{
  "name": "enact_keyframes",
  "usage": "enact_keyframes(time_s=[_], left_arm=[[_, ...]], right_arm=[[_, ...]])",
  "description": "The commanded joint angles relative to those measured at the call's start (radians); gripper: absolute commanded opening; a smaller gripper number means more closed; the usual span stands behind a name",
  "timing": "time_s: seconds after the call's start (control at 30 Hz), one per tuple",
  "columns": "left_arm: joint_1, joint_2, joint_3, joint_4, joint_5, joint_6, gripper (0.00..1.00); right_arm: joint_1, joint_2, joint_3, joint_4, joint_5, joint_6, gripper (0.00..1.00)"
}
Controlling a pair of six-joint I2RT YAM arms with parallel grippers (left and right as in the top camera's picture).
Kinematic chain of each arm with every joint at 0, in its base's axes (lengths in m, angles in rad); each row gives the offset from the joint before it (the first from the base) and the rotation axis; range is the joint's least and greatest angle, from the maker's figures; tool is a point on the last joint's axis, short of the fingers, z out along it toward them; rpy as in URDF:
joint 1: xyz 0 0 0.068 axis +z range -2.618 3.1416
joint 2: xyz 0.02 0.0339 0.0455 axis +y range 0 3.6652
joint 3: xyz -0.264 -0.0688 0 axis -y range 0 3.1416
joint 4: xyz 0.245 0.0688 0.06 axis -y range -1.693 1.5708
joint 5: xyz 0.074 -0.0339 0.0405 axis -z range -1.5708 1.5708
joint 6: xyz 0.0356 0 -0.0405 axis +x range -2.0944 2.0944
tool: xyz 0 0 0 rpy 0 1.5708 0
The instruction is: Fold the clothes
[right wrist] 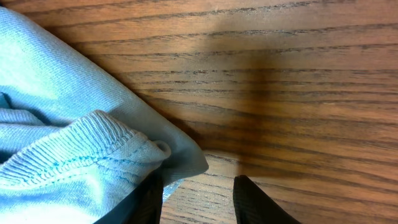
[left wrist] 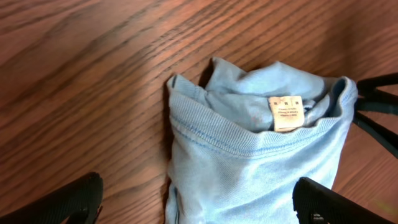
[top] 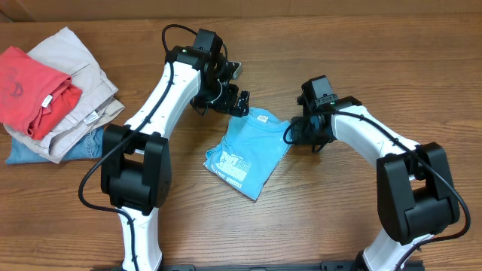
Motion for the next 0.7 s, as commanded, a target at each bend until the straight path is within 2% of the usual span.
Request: enact_keyframes(time_s=[0.0,0.27,0.5,0.6,0.63,0.67], left_arm=[[0.003,0.045,0.008,-0.001,0.057,0.068,1.0],[0.003,0.11,0.006,0.02,0.183,0.155,1.0],[-0.026,0.213,0.006,0.064,0.281,0.158,0.97],[-0.051,0.248,0.006,0.078,0.32,0.18,0.85],[-0.061,0.256,0.007,0.077,0.323,0.189,0.77],[-0.07,0.26,0.006,0.075,0.321,0.198,0.62]], right_arm=[[-0.004,0.002,0.023,0.0,0.007,-0.008,0.41],[-0.004,0.002,0.023,-0.011,0.007,-0.008,0.41],[-0.004,0.002,0.023,-0.029,0.006,-0.008,0.41],[-0.004,0.002,0.023,-0.044,0.006,-0.008,0.41],[-0.004,0.002,0.023,-0.05,0.006,-0.008,0.42],[-0.004,0.002,0.023,-0.056,0.006,-0.008,0.42]])
